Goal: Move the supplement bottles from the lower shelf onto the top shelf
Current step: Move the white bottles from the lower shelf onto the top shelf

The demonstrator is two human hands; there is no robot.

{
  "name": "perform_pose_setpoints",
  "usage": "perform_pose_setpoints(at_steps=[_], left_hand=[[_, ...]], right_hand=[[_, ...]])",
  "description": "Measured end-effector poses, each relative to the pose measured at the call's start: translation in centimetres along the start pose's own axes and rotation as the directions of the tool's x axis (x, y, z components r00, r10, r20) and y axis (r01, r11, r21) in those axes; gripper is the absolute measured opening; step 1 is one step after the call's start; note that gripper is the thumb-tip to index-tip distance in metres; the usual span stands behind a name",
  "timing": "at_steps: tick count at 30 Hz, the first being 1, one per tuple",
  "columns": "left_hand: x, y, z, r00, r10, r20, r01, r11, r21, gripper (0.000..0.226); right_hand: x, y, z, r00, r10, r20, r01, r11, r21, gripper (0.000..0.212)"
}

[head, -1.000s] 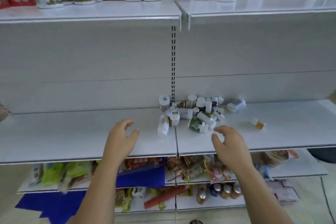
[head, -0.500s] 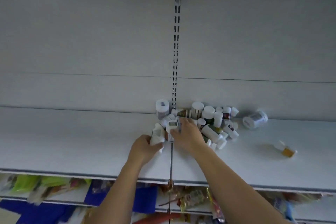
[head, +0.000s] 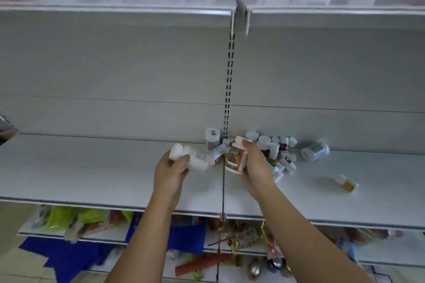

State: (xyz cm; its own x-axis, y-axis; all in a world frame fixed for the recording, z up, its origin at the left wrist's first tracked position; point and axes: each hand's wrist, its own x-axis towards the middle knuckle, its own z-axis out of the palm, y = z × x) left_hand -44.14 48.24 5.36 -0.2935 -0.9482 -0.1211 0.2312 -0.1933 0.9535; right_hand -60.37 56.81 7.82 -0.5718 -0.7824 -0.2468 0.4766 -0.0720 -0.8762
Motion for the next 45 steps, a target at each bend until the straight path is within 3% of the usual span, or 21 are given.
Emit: perform_pose_setpoints(at_steps=[2,5,10,12,16,19,24,29,33,37,40,45], left_hand=[[-1.4,2.7,0.5,0.998,-0.028,0.063,0.040,0.979,-0.200,0.027],[-4.1,7.8,1.0,0.972,-0.022,0.236,0.105,0.933,-0.345,0.032],[-9.3,15.0,1.8,0.904,0.090,0.417,0.035,0.959,-0.283,0.025],[-10.9,17.3,1.8,0.885,0.147,0.443,-0.042,0.970,-0.238,0.030],[-13.0,21.6,2.1,0.855,0.227,0.467,-0.176,0.973,-0.151,0.036],[-14.2,24.4,3.3,0.809,0.290,0.511,-0.263,0.956,-0.126,0.043],[-14.4,28.8,7.8,0.742,0.411,0.530,-0.437,0.896,-0.084,0.010],[-12.3,32.0,13.9,0.650,0.451,0.611,-0.607,0.792,0.062,0.007],[-8.4,33.6,18.8,0.672,0.419,0.611,-0.664,0.706,0.246,0.007],[-3.3,33.6,22.1,0.766,0.277,0.580,-0.587,0.668,0.457,0.025],[-1.2,33.1,23.8,0.801,0.272,0.533,-0.560,0.654,0.508,0.027],[0.2,32.6,24.3,0.799,0.355,0.486,-0.592,0.606,0.531,0.027]], right_hand=[[-2.8,-2.2,1.6,0.999,0.042,0.000,-0.042,0.993,0.109,0.022],[-7.6,-5.4,3.7,0.998,-0.049,0.035,0.047,0.998,0.049,0.015],[-15.1,-10.1,5.9,0.964,-0.256,0.076,0.261,0.963,-0.072,0.013],[-17.5,-11.9,6.3,0.944,-0.322,0.071,0.328,0.937,-0.117,0.006],[-20.4,-15.4,6.7,0.897,-0.436,0.073,0.442,0.879,-0.181,0.017],[-21.5,-18.2,6.7,0.855,-0.501,0.132,0.518,0.832,-0.198,0.012],[-21.4,-23.4,6.1,0.779,-0.593,0.204,0.627,0.744,-0.232,0.006],[-18.9,-29.2,3.9,0.709,-0.670,0.219,0.698,0.620,-0.360,0.016],[-15.8,-33.1,0.9,0.698,-0.669,0.256,0.691,0.536,-0.485,0.014],[-12.4,-35.9,-1.5,0.753,-0.612,0.241,0.627,0.556,-0.545,0.020],[-10.1,-36.5,-2.5,0.791,-0.560,0.245,0.593,0.605,-0.532,0.015],[-8.3,-36.4,-3.0,0.804,-0.518,0.291,0.592,0.654,-0.471,0.009]])
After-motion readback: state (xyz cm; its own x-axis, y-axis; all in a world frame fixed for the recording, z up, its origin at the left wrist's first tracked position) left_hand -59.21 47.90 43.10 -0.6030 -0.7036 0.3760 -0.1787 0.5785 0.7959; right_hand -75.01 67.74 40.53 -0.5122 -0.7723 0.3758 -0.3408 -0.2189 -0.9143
